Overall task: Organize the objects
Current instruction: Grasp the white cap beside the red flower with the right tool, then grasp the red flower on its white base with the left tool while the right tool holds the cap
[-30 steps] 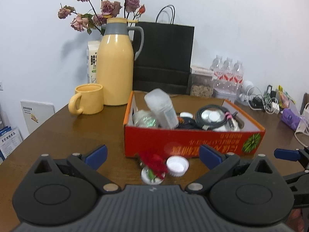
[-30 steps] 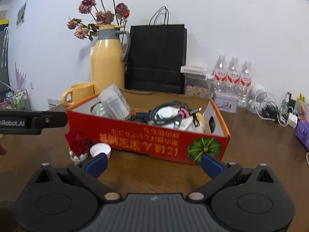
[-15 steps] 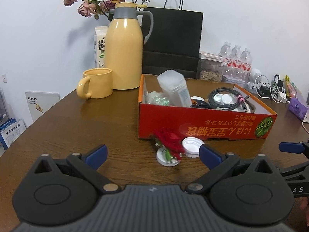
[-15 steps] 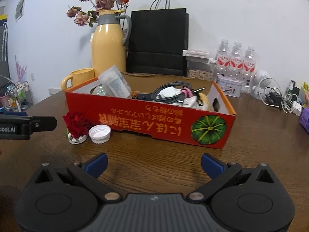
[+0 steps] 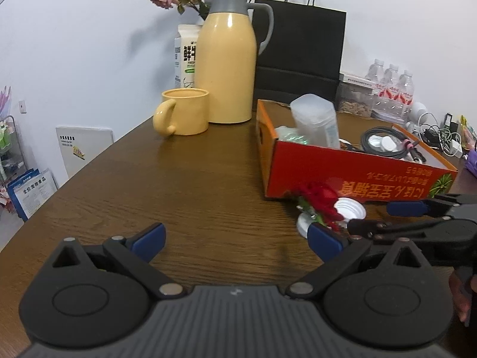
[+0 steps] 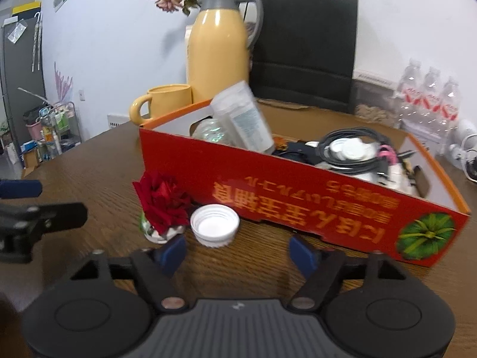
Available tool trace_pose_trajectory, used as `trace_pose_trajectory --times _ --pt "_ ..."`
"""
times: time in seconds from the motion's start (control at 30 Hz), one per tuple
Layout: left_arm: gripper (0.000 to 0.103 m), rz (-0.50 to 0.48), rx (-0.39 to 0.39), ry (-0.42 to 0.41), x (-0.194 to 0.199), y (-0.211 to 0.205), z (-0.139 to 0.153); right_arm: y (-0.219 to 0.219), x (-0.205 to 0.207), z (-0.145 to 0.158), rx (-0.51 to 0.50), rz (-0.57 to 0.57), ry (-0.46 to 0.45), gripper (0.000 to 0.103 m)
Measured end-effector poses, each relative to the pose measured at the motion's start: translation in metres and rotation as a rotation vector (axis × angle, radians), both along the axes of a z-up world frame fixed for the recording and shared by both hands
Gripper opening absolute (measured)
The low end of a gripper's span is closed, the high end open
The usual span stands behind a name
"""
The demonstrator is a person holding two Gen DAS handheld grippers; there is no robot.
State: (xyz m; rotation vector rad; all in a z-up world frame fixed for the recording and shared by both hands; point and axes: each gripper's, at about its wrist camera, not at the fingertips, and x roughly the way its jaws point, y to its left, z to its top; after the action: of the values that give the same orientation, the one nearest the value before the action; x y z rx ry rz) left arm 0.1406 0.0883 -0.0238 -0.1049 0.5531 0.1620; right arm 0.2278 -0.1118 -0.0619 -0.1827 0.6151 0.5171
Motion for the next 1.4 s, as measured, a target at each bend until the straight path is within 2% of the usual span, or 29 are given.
trace_pose_trajectory --times 0.27,0.33,0.37,0.53,0.83,1.13,1.2,1.23,1.27,1.3,1.33,1.4 --pt "0.103 0.003 -0.018 0.005 0.003 0.011 -0.005 0.011 0.01 -0.006 0.022 0.012 0.016 0.059" --pt "0.103 0.002 -0.024 0.007 0.005 0.013 -0.006 0.014 0.013 -0.007 0.025 0.025 0.028 0.043" --pt "0.103 0.001 -0.026 0.008 0.006 0.013 -0.007 0.015 0.013 -0.007 0.029 0.029 0.026 0.04" --pt "0.103 -0.007 -0.039 0.004 0.013 0.009 -0.006 0.014 0.013 -0.007 0.049 0.04 0.028 0.039" --pt "0.103 -0.071 -0.034 -0.003 0.031 -0.017 -0.001 -0.004 0.005 -0.002 0.073 -0.007 -0.021 0.039" --pt "0.103 -0.086 0.016 -0.005 0.069 -0.046 -0.002 -0.027 0.004 -0.001 0.071 -0.048 -0.046 0.039" --pt "0.097 -0.09 0.023 -0.003 0.076 -0.052 -0.007 -0.032 0.004 0.0 0.076 -0.056 -0.048 0.039" --pt "0.08 -0.096 0.024 0.004 0.077 -0.054 -0.009 -0.034 0.004 0.0 0.078 -0.059 -0.049 0.039" --pt "0.056 -0.103 0.023 0.019 0.078 -0.055 -0.012 -0.036 0.004 0.0 0.081 -0.059 -0.049 0.039" --pt "0.045 -0.11 0.02 0.034 0.078 -0.055 -0.015 -0.037 0.004 0.0 0.084 -0.058 -0.048 0.039" --pt "0.041 -0.111 0.016 0.037 0.076 -0.054 -0.017 -0.037 0.004 0.0 0.087 -0.057 -0.047 0.039" --pt "0.04 -0.106 0.015 0.032 0.068 -0.051 -0.016 -0.038 0.004 0.0 0.093 -0.054 -0.043 0.039"
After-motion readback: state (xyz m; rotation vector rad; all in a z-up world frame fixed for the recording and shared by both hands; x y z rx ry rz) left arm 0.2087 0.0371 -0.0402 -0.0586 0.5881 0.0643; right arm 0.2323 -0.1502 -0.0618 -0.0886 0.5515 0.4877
